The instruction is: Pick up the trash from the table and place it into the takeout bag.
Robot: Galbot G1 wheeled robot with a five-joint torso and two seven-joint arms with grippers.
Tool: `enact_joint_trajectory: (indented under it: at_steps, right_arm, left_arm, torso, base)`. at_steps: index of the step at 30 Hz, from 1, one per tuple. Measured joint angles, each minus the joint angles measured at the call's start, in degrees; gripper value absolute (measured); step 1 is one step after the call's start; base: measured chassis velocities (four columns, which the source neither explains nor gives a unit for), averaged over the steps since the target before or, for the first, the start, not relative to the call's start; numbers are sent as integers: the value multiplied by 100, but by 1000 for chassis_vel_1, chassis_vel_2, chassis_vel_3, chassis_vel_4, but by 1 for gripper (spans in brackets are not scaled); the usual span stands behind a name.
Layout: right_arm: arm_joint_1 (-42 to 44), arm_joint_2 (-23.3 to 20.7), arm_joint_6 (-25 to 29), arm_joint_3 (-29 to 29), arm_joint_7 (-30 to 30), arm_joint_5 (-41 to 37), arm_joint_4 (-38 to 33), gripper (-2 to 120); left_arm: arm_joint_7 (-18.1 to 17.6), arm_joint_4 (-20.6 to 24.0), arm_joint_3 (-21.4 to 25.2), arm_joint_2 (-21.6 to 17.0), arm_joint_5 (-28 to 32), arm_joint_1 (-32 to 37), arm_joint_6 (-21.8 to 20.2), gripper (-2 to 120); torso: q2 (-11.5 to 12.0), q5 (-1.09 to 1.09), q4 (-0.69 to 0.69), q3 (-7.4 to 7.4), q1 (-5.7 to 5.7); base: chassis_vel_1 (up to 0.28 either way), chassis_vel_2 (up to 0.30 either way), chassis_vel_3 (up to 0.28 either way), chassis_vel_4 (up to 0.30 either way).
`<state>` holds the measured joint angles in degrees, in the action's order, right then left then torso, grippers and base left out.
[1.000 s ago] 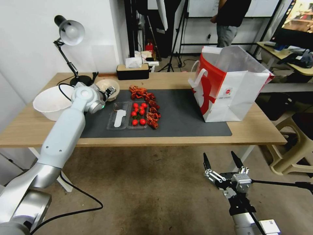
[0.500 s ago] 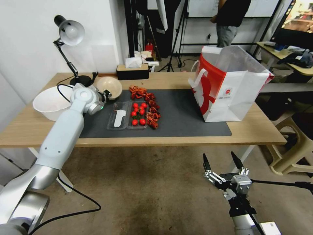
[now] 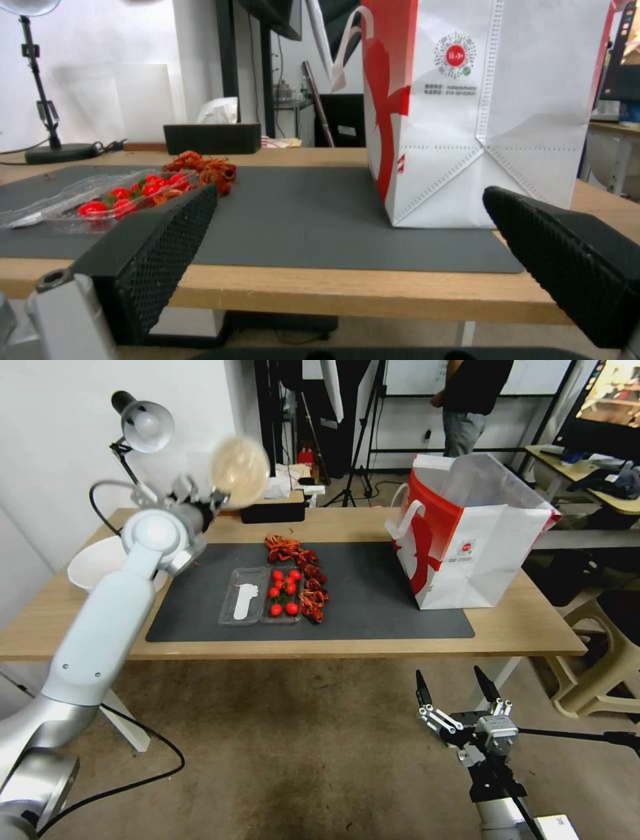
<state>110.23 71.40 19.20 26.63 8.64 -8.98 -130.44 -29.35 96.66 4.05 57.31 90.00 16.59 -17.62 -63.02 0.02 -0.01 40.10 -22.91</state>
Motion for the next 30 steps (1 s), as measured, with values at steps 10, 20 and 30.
enact_joint_trajectory:
  at_steps: [10,20,30]
  right_arm:
    - [112,88,-14,132,-5,53,-90,100]
    - [174,235,16,208,-23,116,-125,100]
    - [193,361,129,250,-43,158,-115,100]
  left_arm:
    - [937,-140,-1555,435,-1417,-1312,14,0]
    - [2044,-903,-3473,1072,-3366,-2453,448,0]
    - [2579,-1686,-4100,1553,-4826,-2820,791,0]
  torso:
    - [0,0,-1,1,-1]
    - [0,0,0,1,-1]
    - [0,-3,2,1,-2]
  base:
    - [0,0,0,0]
    - [0,0,0,0]
    - [0,0,0,0]
